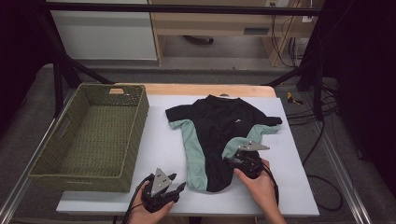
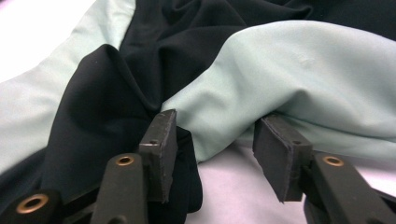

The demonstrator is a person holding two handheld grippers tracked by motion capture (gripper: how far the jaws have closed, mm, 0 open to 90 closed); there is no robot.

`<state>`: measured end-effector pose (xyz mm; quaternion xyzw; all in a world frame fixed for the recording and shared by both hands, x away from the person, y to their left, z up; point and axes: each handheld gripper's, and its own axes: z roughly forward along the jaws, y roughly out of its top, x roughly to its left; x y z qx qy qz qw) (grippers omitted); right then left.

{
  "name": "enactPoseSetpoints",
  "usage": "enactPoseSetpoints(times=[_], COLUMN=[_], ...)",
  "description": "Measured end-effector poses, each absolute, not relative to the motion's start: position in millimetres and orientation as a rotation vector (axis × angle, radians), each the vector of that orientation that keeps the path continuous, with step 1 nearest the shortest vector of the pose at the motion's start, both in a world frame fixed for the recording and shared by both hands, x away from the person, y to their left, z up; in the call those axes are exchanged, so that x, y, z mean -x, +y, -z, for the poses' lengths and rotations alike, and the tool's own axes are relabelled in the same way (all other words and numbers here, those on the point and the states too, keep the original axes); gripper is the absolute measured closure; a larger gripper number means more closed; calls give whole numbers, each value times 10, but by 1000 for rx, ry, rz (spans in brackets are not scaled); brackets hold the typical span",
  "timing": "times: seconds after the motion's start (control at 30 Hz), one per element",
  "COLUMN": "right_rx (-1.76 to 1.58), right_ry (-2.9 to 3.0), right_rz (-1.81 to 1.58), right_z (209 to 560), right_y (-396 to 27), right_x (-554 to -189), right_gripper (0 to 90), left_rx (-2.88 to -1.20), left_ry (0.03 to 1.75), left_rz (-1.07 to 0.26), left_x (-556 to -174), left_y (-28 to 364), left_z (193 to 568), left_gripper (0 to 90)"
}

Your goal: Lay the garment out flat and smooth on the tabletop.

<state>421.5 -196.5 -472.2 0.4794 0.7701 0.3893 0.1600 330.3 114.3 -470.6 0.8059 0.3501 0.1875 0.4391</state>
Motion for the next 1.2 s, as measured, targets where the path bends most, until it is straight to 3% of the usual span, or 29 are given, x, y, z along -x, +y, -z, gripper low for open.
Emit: enactPoseSetpoints(times=[0.13, 0.37, 0.87, 1.2], right_rx=[-1358, -1346, -1378, -1435], right_ry=[2203, 2242, 2171, 2152], right_rz=[-1099, -1068, -1105, -968], right_z=[4730, 4743, 4421, 4524], right_y=[-1934, -1882, -2408, -2766], right_x=[-4230, -4200, -3654, -3460], right_gripper=[529, 892, 900, 900], left_rx=[-1999, -1998, -2021, -2072], left_ry=[864, 858, 839, 825], left_rz=[-459, -460, -434, -392], left_x=[-3296, -3284, -3257, -3274], left_y=[1130, 1124, 1058, 897], left_z=[4707, 4698, 4715, 4773], left_gripper=[518, 515, 514, 521])
